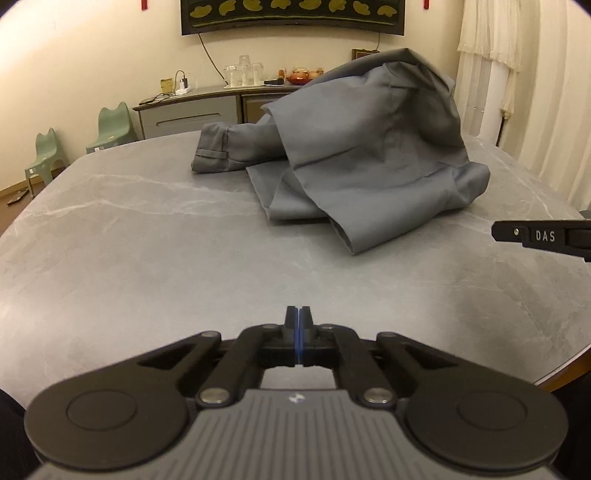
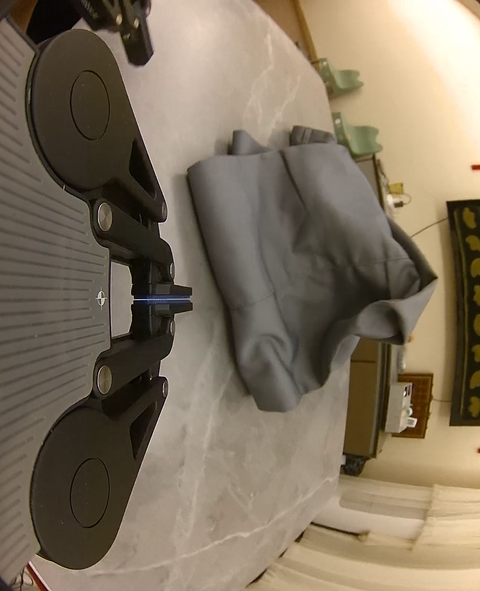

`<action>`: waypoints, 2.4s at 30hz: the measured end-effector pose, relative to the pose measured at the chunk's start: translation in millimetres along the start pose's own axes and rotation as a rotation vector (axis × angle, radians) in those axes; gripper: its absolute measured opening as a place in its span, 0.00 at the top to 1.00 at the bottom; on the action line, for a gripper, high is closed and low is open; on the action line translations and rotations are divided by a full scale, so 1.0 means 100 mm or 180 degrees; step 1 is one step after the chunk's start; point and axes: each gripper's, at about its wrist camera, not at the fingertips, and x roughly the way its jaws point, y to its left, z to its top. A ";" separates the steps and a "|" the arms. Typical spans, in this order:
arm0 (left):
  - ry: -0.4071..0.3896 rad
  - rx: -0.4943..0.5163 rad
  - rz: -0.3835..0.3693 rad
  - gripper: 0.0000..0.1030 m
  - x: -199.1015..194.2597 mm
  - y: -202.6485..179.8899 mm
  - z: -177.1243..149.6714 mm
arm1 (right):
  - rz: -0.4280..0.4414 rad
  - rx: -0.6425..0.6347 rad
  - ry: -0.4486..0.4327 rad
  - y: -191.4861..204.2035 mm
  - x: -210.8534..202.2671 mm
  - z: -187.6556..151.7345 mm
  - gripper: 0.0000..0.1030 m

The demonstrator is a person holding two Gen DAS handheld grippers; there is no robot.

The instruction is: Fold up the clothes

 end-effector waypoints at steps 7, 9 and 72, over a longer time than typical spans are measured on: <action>-0.0001 0.0072 -0.0019 0.83 0.06 -0.01 0.18 | -0.0054 0.0053 -0.0046 -0.02 0.00 0.02 0.93; -0.0035 0.0082 0.0006 0.36 0.12 -0.02 0.33 | -0.0113 0.0094 -0.0056 -0.02 0.02 0.04 0.74; 0.1107 0.0128 -0.1179 0.64 2.46 0.21 2.43 | 0.1854 -0.1022 0.0241 0.16 0.92 0.88 0.10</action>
